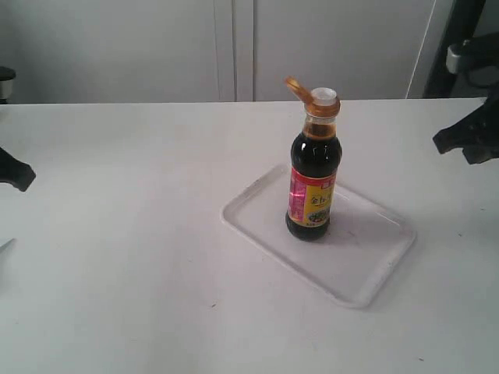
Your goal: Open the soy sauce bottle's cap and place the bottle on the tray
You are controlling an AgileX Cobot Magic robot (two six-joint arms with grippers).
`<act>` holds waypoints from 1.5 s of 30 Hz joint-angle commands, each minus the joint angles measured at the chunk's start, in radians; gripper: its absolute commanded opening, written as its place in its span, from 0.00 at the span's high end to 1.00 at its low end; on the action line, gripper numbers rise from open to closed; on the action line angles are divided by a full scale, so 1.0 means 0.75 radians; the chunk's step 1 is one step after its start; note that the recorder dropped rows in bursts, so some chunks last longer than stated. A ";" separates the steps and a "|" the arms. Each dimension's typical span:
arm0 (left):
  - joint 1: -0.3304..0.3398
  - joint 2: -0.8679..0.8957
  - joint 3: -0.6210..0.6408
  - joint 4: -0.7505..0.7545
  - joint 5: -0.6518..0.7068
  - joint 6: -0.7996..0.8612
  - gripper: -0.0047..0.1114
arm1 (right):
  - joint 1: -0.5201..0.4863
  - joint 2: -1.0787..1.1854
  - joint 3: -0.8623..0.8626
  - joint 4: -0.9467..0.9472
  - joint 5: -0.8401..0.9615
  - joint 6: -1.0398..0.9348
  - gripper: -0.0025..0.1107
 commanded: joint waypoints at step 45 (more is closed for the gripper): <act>0.001 -1.366 0.817 -0.102 -0.729 -0.128 0.96 | -0.004 -1.680 1.015 0.171 -0.969 0.078 0.98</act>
